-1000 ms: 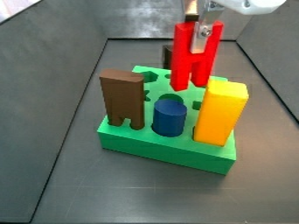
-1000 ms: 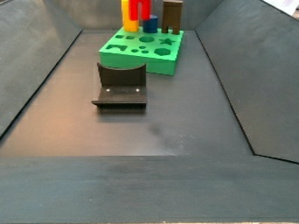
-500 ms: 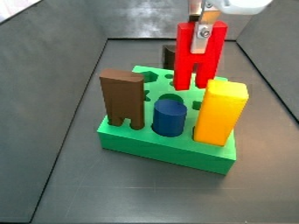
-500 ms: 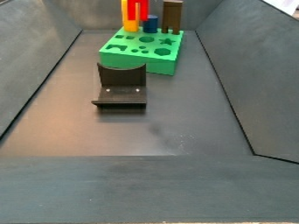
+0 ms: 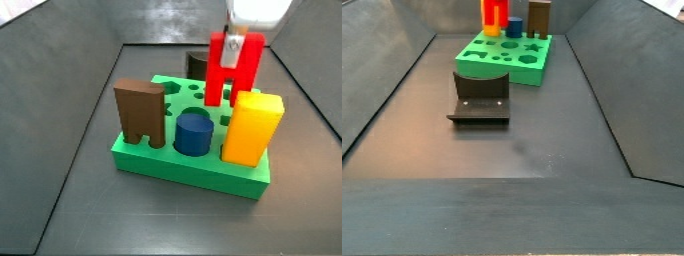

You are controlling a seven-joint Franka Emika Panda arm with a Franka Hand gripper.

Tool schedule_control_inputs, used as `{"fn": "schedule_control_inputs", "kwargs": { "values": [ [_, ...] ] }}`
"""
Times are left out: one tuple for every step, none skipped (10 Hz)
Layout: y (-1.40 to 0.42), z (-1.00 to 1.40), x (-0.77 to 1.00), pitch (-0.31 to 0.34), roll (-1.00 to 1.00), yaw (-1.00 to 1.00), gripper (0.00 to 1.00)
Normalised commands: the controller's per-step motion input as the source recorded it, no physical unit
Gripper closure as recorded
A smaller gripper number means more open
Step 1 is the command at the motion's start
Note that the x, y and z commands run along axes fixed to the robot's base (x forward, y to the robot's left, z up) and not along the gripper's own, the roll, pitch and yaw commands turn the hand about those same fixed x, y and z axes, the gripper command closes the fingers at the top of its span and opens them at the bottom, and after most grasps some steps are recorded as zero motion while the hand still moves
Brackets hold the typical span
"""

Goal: Pick up the double-square object. Move up. Rotate the double-square object. Place the double-square object on the fixture. Regrasp the double-square object. Move to above the board. Insert the double-square object.
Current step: Insert the double-square object.

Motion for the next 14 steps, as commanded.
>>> {"fn": "schedule_control_inputs", "kwargs": {
  "values": [
    [0.00, -0.30, 0.81, 0.084, 0.06, -0.22, 1.00],
    [0.00, -0.25, 0.75, 0.056, 0.04, -0.29, 1.00],
    [0.00, -0.27, 0.73, 0.056, 0.05, -0.31, 1.00],
    [0.00, -0.28, 0.70, 0.107, 0.08, -0.30, 1.00],
    [0.00, -0.25, 0.63, 0.119, 0.10, -0.27, 1.00],
    [0.02, 0.00, 0.00, 0.000, 0.00, 0.00, 1.00],
    [0.00, -0.03, 0.00, 0.000, 0.00, 0.00, 1.00],
    [-0.12, -0.30, 0.22, -0.024, 0.00, 0.01, 1.00],
    [-0.10, -0.36, 0.33, 0.000, 0.03, 0.03, 1.00],
    [-0.06, -0.35, 0.23, 0.000, 0.06, 0.06, 1.00],
    [-0.01, -0.30, 0.22, 0.000, 0.05, 0.04, 1.00],
    [0.00, -0.27, 0.19, 0.001, 0.12, 0.00, 1.00],
    [0.15, -0.27, 0.19, 0.063, 0.17, 0.00, 1.00],
    [0.29, -0.22, 0.17, 0.113, 0.20, 0.00, 1.00]
  ]
}}
